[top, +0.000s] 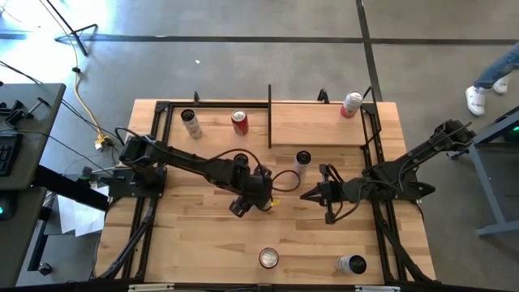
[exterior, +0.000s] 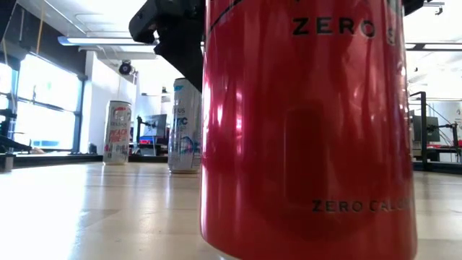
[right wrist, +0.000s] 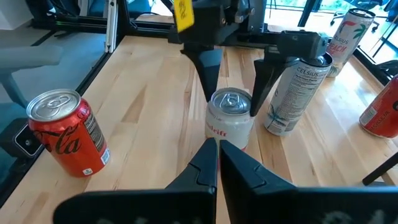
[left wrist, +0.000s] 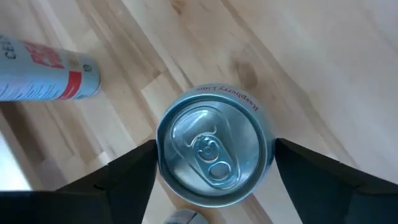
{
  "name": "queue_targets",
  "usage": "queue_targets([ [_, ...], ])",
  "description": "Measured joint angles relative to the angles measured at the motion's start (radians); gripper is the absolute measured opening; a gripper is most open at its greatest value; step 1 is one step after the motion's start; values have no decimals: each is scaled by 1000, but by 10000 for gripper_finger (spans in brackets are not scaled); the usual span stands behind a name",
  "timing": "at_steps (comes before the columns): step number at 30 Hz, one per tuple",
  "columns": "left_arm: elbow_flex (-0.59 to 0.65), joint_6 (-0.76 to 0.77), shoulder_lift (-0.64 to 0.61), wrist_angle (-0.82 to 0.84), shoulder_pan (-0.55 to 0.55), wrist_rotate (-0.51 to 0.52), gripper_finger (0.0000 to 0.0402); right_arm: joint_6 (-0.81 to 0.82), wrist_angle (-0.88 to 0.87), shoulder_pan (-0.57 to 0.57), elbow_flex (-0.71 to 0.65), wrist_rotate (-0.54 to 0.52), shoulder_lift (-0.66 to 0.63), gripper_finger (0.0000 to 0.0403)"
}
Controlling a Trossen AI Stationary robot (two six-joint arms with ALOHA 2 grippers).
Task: Place canned beverage on shelf
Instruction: Put the pink soda can on the shelf aligned with the other pink soda can
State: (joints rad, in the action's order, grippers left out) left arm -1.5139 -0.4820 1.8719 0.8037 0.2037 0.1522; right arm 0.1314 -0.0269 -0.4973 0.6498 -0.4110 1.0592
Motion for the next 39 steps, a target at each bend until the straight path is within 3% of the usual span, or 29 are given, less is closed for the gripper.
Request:
queue_targets([
  [8,1,56,-4,9,41,180,311,0,0,0,0,-17,0,58],
  [17,1,271,-62,70,65,191,308,0,7,0,0,-17,0,119],
  [20,6,376,-105,120,70,145,293,-12,8,0,0,-19,0,131],
  [23,88,487,-176,81,81,126,267,-43,21,0,0,-32,7,140],
  [28,397,712,-337,-165,126,141,210,-60,38,4,0,-42,43,153],
  [33,739,942,-470,-609,223,213,149,-58,115,28,0,-42,127,157],
  [39,1007,1033,-467,-1137,278,295,83,-41,229,80,0,-52,252,107],
])
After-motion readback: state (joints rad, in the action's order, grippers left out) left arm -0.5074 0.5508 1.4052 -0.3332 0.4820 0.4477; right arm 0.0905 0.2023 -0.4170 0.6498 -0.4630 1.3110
